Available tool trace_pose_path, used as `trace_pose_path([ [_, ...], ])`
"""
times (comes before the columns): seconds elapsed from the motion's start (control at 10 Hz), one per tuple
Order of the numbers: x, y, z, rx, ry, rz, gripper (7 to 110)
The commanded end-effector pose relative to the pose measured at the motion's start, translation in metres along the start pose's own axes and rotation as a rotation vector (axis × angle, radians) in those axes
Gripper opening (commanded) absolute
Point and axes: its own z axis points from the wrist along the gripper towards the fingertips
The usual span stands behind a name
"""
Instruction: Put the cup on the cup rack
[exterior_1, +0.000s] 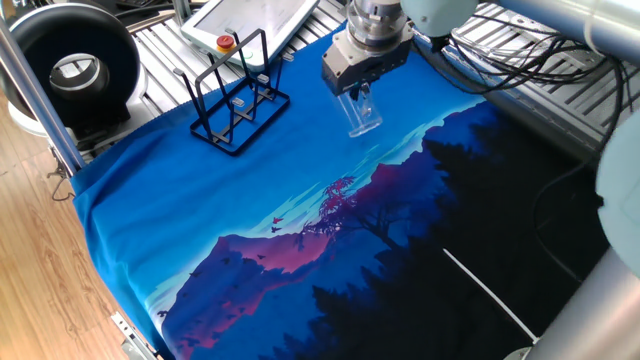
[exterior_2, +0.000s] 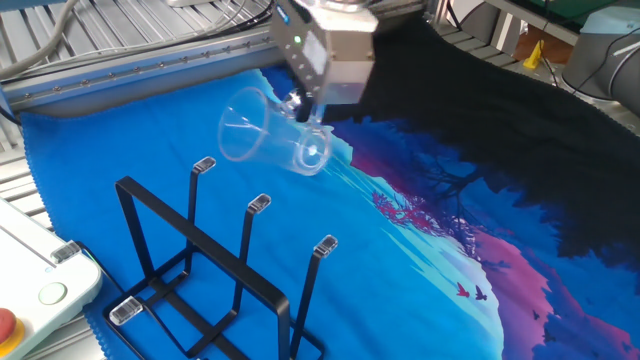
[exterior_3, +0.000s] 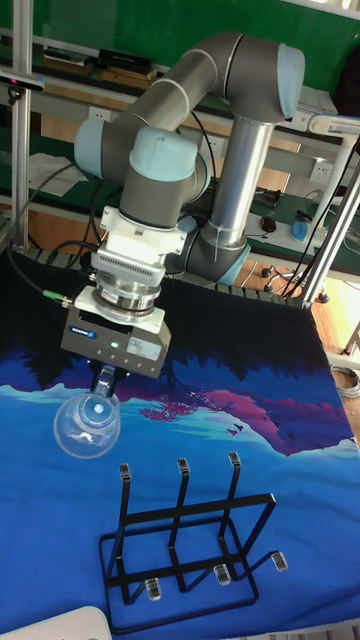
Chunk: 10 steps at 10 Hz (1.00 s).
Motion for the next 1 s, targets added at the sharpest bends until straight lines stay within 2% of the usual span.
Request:
trace_pose_path([
  [0.0, 0.012, 0.026, -0.010, -0.068, 0.006, -0.174, 7],
  [0.1, 0.016, 0.034, -0.010, -0.081, 0.024, -0.209, 7],
  [0.3, 0.021, 0.037, -0.010, -0.078, 0.041, -0.264, 7],
  [0.6, 0.021, 0.053, -0.009, -0.142, 0.046, -0.420, 7],
  [0.8, 0.026, 0.073, -0.010, -0.223, 0.058, -0.482, 7],
  [0.9, 0.028, 0.074, -0.011, -0.231, 0.065, -0.499, 7],
])
